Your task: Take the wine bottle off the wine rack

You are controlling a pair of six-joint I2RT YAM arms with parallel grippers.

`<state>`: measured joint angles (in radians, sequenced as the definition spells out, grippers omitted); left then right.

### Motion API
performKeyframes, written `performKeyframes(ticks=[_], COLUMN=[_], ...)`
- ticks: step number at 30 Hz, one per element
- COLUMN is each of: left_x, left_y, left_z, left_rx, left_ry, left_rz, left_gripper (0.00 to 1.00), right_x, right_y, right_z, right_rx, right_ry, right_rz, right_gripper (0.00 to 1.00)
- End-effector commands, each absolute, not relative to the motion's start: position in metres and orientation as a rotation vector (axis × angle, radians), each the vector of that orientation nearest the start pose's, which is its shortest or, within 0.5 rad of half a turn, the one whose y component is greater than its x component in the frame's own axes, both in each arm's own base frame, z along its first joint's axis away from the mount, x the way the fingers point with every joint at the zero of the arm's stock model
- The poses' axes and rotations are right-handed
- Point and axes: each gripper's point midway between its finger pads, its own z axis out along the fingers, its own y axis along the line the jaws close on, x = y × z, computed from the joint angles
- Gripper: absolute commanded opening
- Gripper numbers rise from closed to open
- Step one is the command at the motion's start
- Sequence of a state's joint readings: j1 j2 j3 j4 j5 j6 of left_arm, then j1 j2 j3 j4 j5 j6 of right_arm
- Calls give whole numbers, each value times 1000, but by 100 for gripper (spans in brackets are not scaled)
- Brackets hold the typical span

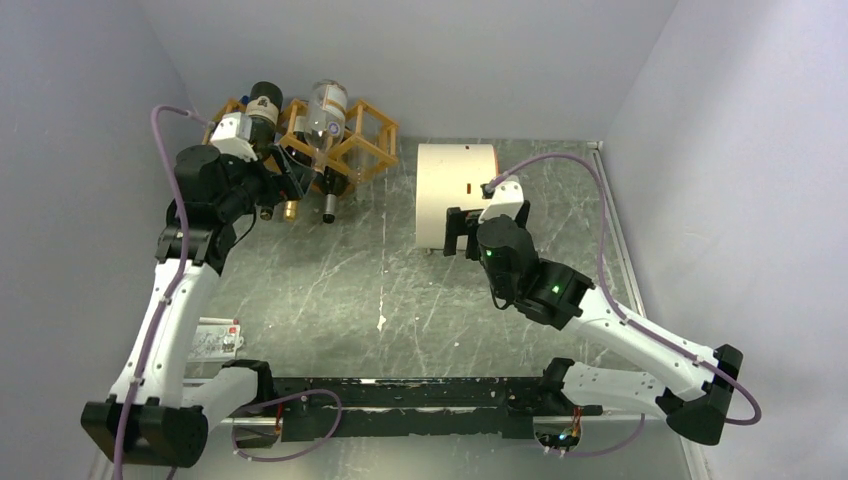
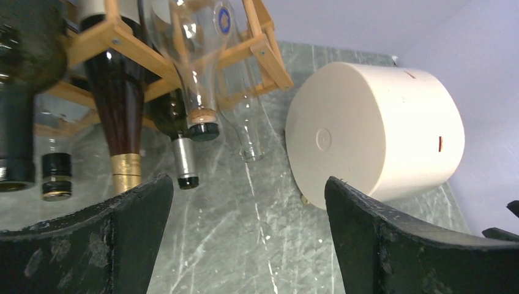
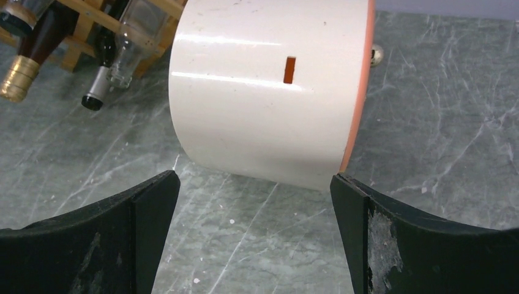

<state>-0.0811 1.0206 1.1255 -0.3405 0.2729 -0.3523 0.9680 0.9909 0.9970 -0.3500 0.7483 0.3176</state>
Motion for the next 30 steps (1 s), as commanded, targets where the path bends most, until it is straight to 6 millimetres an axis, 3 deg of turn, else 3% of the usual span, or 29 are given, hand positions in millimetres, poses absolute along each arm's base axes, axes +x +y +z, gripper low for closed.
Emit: performKeyframes(ticks=[1, 8, 15, 24, 27, 30], left_x=[348, 378, 419, 456, 466, 474], left_y=[-111, -116, -103, -102, -106, -114], left_z=[335, 305, 283, 243, 232, 226], left_rx=[-12, -42, -31, -17, -17, -11], left_ry=[1830, 1981, 2127, 2237, 2249, 2252], left_rz=[-703, -727, -566, -512, -541, -590], left_gripper=[98, 98, 98, 98, 88, 86], right_x=[263, 259, 257, 253, 252, 251], right_y=[200, 214, 217, 214, 213, 210], right_z=[292, 290, 285, 288, 287, 289], right_rx=[-159, -256, -280, -266, -265, -260], right_ry=[1811, 1814, 1829, 1828, 1833, 1832], right_rz=[208, 256, 265, 286, 283, 280], right_gripper=[100, 100, 100, 100, 100, 100])
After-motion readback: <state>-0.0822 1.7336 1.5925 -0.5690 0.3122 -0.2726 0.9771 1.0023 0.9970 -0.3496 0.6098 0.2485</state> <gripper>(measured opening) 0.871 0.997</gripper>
